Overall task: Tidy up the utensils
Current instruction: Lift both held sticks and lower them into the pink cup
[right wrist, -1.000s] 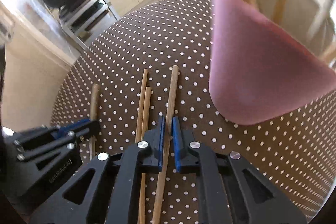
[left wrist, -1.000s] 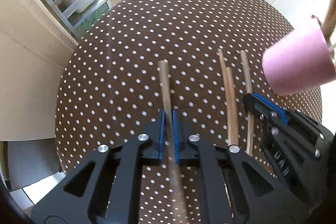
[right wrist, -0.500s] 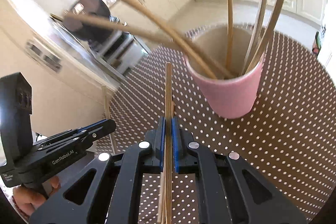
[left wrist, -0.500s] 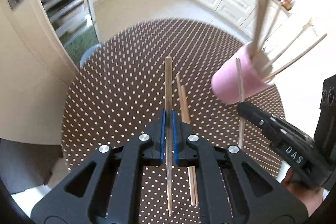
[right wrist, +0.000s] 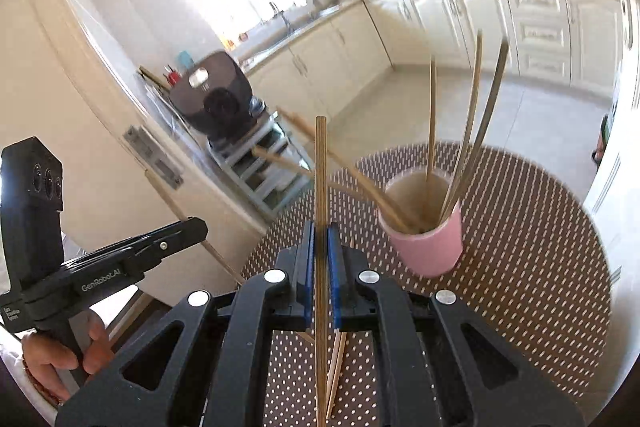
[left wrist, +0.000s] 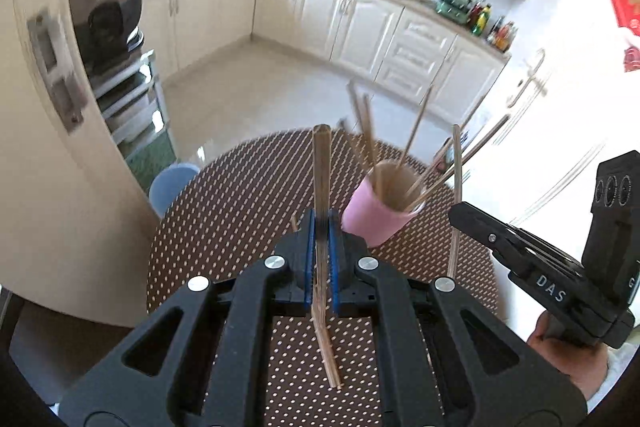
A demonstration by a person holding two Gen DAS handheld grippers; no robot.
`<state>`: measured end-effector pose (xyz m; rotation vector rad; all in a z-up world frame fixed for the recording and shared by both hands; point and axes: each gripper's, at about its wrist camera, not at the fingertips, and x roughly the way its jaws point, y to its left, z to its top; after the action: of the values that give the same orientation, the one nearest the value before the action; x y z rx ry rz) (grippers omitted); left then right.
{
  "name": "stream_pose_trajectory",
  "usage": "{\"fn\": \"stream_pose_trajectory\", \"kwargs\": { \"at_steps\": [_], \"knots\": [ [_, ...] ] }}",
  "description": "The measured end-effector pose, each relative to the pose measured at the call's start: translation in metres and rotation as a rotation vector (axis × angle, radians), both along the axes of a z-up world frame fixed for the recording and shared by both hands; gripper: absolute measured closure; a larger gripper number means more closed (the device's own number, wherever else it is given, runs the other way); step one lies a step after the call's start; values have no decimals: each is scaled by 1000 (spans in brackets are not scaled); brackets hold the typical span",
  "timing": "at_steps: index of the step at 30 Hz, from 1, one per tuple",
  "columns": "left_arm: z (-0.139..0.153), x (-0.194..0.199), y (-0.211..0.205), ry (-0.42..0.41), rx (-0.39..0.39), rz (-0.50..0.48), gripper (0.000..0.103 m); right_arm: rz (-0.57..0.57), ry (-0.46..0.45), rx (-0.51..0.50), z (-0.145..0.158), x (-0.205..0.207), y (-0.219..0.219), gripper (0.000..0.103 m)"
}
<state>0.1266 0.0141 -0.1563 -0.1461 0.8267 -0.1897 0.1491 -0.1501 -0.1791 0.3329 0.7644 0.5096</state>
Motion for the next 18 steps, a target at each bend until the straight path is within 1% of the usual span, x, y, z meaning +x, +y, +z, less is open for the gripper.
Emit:
{"fn": "stream_pose_trajectory", "kwargs": {
  "at_steps": [6, 11, 15, 18],
  "knots": [
    [35, 0, -10, -80, -23, -40, 97, -47, -131, -11, 36, -2, -14, 98],
    [56, 7, -22, -122, -42, -70, 97, -73, -257, -25, 56, -2, -19, 98],
    [67, 15, -33, -144, -48, -86, 97, -99, -341, -47, 66, 8, -25, 98],
    [72, 26, -40, -151, -51, -93, 97, -118, -370, -36, 65, 21, -27, 98]
  ]
}}
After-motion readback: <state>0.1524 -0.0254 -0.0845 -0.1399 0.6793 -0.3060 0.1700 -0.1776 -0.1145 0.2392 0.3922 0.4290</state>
